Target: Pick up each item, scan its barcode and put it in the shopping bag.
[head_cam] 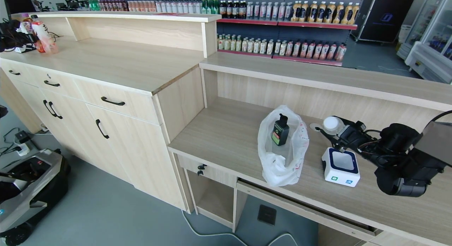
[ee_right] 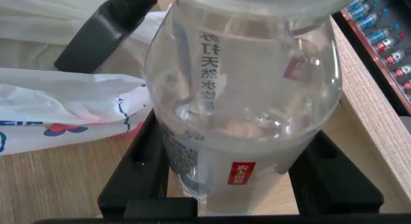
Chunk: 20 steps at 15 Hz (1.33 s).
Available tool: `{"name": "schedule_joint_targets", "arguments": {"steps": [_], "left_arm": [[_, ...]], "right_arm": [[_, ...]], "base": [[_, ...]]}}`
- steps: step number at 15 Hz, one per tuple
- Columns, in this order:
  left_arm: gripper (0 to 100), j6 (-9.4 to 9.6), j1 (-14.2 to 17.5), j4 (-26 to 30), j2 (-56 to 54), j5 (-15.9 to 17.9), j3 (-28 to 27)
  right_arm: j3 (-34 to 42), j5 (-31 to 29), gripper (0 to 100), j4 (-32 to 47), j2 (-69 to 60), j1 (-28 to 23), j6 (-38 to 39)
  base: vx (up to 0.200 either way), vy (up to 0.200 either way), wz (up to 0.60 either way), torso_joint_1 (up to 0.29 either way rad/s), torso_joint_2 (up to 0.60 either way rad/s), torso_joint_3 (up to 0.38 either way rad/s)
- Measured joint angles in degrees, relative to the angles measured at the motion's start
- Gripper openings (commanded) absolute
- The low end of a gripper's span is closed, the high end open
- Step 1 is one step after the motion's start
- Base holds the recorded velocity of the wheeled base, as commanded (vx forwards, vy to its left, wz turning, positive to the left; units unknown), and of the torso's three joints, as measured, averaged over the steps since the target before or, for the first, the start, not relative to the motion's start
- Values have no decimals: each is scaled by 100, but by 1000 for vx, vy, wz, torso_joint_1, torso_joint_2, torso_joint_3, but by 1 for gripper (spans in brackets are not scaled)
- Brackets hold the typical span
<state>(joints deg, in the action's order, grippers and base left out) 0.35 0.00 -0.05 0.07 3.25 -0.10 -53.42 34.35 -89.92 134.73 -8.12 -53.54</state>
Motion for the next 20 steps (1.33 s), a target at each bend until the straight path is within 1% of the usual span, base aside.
{"name": "schedule_joint_targets", "arguments": {"steps": [6,20], "left_arm": [[100,5,0,0,0,-2,0],[100,5,0,2,0,0,0]], "right_arm": [[-71,224,0,-5,215,-59,-119],[-68,232,0,-7,457,-94,-191]], "base": [[0,0,0,0,0,0],[0,0,0,0,0,0]]}}
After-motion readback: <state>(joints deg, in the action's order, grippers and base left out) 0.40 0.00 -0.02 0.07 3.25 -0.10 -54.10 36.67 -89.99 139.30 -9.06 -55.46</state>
